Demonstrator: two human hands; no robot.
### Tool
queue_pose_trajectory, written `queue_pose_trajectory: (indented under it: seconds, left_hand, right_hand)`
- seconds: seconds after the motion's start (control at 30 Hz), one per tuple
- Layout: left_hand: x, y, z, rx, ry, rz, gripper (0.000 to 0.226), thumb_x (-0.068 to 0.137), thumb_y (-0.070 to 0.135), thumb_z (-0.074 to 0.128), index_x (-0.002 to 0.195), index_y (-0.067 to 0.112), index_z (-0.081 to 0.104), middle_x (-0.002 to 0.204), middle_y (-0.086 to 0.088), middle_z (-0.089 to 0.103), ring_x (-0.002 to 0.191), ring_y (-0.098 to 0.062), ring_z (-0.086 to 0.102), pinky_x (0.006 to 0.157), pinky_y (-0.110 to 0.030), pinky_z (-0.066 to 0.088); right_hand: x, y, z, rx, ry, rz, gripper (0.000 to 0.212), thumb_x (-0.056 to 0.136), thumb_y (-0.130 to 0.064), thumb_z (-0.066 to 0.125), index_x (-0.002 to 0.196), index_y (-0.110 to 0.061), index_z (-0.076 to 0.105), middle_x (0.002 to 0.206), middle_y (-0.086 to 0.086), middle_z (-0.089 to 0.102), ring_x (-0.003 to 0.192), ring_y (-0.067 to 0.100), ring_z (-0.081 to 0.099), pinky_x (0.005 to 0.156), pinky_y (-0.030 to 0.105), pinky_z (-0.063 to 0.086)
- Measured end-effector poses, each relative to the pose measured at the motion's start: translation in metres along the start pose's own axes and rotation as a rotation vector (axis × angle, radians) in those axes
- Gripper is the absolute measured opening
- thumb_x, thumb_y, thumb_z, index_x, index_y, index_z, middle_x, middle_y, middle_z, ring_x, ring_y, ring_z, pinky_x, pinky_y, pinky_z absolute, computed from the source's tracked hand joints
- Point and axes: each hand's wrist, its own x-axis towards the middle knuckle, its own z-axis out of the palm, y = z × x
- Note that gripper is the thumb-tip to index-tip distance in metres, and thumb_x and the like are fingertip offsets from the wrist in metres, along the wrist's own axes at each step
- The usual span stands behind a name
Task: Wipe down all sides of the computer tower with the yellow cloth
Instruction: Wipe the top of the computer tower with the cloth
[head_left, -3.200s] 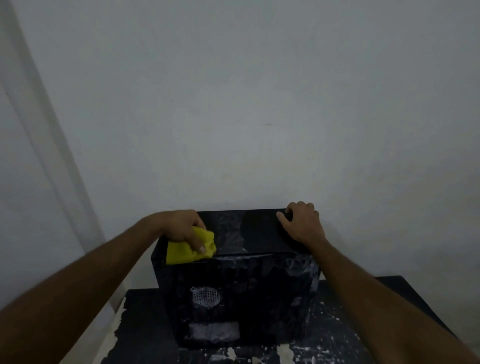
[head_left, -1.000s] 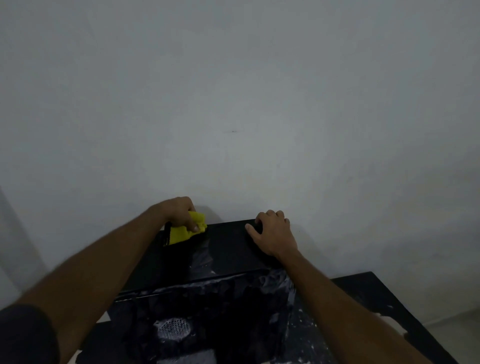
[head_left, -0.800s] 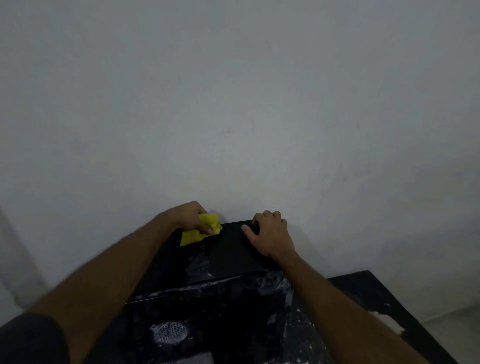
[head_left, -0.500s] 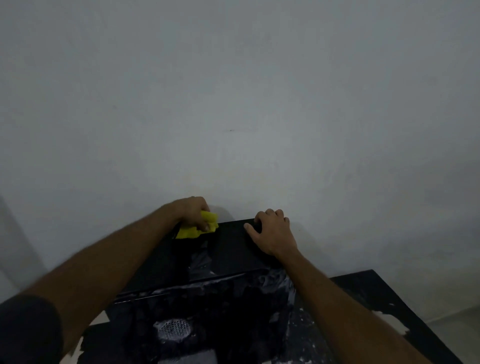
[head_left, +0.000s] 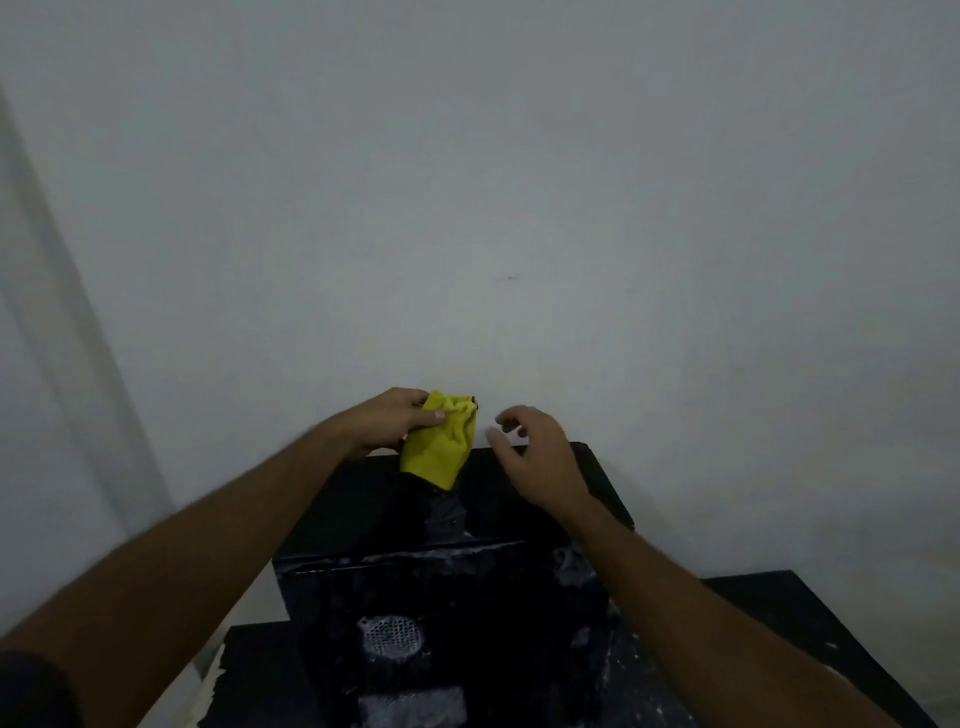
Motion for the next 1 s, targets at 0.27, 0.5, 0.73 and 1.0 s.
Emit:
queue_pose_trajectory:
  seconds: [0.27, 0.5, 0.73, 1.0]
  left_hand:
    - [-0.032, 0.018, 0.017, -0.215, 0.105, 0.053, 0.027, 0.109, 0.027, 0.049, 0.135, 0.03, 0.052, 0.122, -0.01, 0.065, 0.104, -0.027, 0.067, 0.075, -0.037, 0.058]
    - [-0.047, 0.022, 0.021, -0.282, -0.023, 0.163, 0.033, 0.095, 0.016, 0.069, 0.127, 0.012, 0.064, 0.124, -0.012, 0.07, 0.109, -0.026, 0.068, 0.085, -0.038, 0.057]
    - [-0.046, 0.028, 0.021, 0.145, 0.163, 0.446, 0.035, 0.079, 0.033, 0.088, 0.11, 0.028, 0.072, 0.107, -0.002, 0.072, 0.098, -0.016, 0.064, 0.088, -0.033, 0.05]
    - [-0.052, 0.02, 0.038, 0.451, 0.378, 0.696, 0.043, 0.082, 0.056, 0.072, 0.111, 0.024, 0.073, 0.098, 0.012, 0.069, 0.09, -0.005, 0.055, 0.077, -0.024, 0.041]
  right_hand:
    - [0.006, -0.057, 0.006, 0.141, -0.169, 0.002, 0.066, 0.094, -0.046, 0.068, 0.15, -0.022, 0.044, 0.149, -0.002, 0.041, 0.13, 0.009, 0.044, 0.109, 0.031, 0.041]
    - [0.019, -0.052, -0.014, 0.258, -0.287, 0.123, 0.071, 0.078, -0.036, 0.087, 0.139, -0.02, 0.052, 0.126, 0.0, 0.061, 0.109, 0.02, 0.062, 0.088, 0.034, 0.055]
    - [0.024, -0.049, -0.032, 0.229, -0.215, 0.016, 0.054, 0.07, -0.029, 0.09, 0.118, -0.017, 0.068, 0.108, -0.002, 0.071, 0.096, 0.015, 0.068, 0.08, 0.033, 0.057]
    - [0.016, -0.05, -0.045, 0.251, -0.324, 0.029, 0.031, 0.088, -0.02, 0.075, 0.111, -0.021, 0.055, 0.112, 0.003, 0.063, 0.095, 0.01, 0.068, 0.082, 0.035, 0.059]
